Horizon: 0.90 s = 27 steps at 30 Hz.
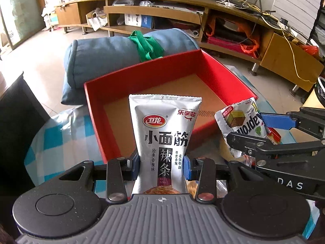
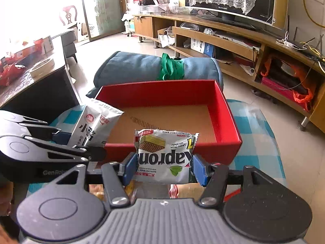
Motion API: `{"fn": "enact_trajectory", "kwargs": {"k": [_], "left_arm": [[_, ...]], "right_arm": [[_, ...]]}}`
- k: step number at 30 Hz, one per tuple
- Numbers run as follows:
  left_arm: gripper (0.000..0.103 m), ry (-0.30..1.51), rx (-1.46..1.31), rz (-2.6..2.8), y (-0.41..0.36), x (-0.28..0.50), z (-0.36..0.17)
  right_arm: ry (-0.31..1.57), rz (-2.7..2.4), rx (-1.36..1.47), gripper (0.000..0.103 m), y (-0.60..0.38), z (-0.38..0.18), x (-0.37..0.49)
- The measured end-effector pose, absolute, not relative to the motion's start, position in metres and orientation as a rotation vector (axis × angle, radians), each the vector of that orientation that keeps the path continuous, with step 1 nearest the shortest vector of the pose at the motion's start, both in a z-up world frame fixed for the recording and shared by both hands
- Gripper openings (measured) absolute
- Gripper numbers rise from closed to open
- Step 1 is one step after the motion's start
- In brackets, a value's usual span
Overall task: Organize snacks
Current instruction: 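Carry the white pack and Kaprons wafer over the red box with both tools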
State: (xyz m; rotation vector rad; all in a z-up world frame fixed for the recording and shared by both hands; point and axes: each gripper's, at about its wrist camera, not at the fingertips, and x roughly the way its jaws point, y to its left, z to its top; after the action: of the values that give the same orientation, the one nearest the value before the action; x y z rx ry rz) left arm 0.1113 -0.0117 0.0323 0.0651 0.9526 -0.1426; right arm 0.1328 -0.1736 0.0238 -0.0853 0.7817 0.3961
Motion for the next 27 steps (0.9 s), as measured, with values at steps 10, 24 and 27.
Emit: {"fn": "enact_trajectory", "kwargs": {"k": [10,24,27], "left_arm": [[0.048,0.939,0.062,-0.127,-0.01,0.139,0.035],[0.048,0.939,0.058,-0.077,-0.001,0.181,0.029],[0.048,0.946,0.056,-0.066,0.001,0.188,0.025]], "right_arm": [[0.767,0.403,-0.075,0.058,-0.167,0.025,0.163],[0.765,0.408,-0.078,0.058,-0.153,0.011,0.205],[0.766,0.408,-0.076,0.058,-0.151,0.007,0.212]]}}
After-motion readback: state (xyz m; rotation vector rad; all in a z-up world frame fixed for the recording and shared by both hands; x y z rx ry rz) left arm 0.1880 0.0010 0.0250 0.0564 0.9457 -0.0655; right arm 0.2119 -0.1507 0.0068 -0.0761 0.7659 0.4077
